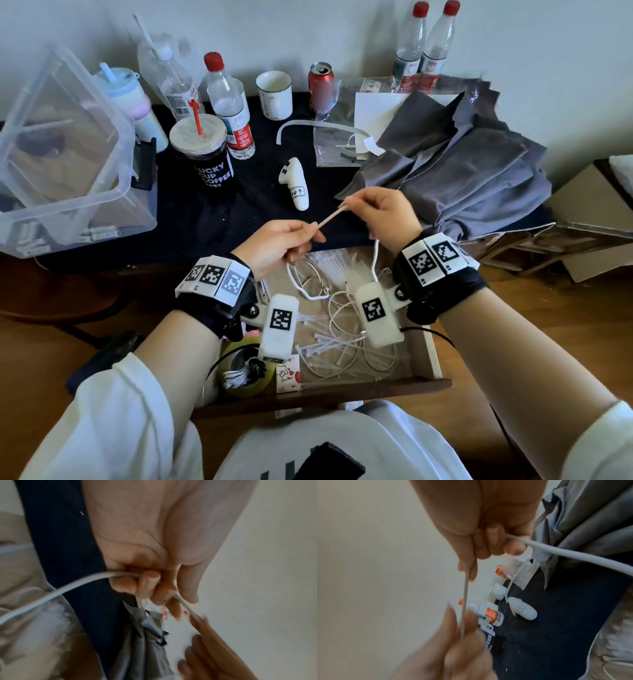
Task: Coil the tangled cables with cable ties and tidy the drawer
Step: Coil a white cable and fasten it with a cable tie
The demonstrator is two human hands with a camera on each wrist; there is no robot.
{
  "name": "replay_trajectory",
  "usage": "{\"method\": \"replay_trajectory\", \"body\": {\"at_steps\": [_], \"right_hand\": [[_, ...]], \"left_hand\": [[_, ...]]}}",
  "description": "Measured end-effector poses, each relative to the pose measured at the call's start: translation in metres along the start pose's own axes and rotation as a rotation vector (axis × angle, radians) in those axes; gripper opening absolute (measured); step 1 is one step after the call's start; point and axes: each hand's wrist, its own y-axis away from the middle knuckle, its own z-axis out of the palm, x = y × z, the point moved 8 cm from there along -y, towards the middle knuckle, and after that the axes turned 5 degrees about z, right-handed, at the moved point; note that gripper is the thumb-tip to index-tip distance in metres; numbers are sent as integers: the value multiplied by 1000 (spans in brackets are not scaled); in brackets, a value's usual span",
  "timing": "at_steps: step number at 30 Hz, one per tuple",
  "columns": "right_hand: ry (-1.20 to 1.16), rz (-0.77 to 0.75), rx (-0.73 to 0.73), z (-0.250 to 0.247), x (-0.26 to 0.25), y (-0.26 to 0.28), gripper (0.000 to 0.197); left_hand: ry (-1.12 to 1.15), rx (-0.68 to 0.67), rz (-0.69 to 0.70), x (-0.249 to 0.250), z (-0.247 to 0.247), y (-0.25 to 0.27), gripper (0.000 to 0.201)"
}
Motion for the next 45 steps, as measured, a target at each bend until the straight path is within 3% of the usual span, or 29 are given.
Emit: {"method": "replay_trajectory", "body": {"at_steps": [3,5,7,11,14,18,22,26,33,38,41,45], "right_hand": [[-97,138,158,-29,35,-10,23],[-51,199,168,-36,51,-10,27],[-34,225,63,-26,52,-5,19],[2,173,-294,24,26,12,17],[56,62,-388,50,3,21,13],[78,1,-149,26,-4,7,14],[-31,190,173,-30,42,-12,26],[42,330,248,-51,84,-8,21],[72,388,-28,3,106,3,21],[119,386,-316,38,85,22,18],[129,314,-514,50,59,41,25],[109,154,-725,61,16,65,24]], "left_hand": [[19,76,-53,-23,-26,8,29],[35,126,-78,-33,-39,12,30],[24,138,-70,-32,-40,14,31],[-52,57,-48,-15,-14,8,32],[-74,-6,-38,-5,7,2,33],[1,15,-64,-8,1,2,40],[218,98,-119,-31,-25,14,37],[564,136,-128,-43,-38,19,35],[1010,304,143,-19,-46,7,34],[1141,382,208,-9,-46,2,25],[1154,425,229,-11,-52,0,22],[986,573,206,-24,-66,1,22]]}}
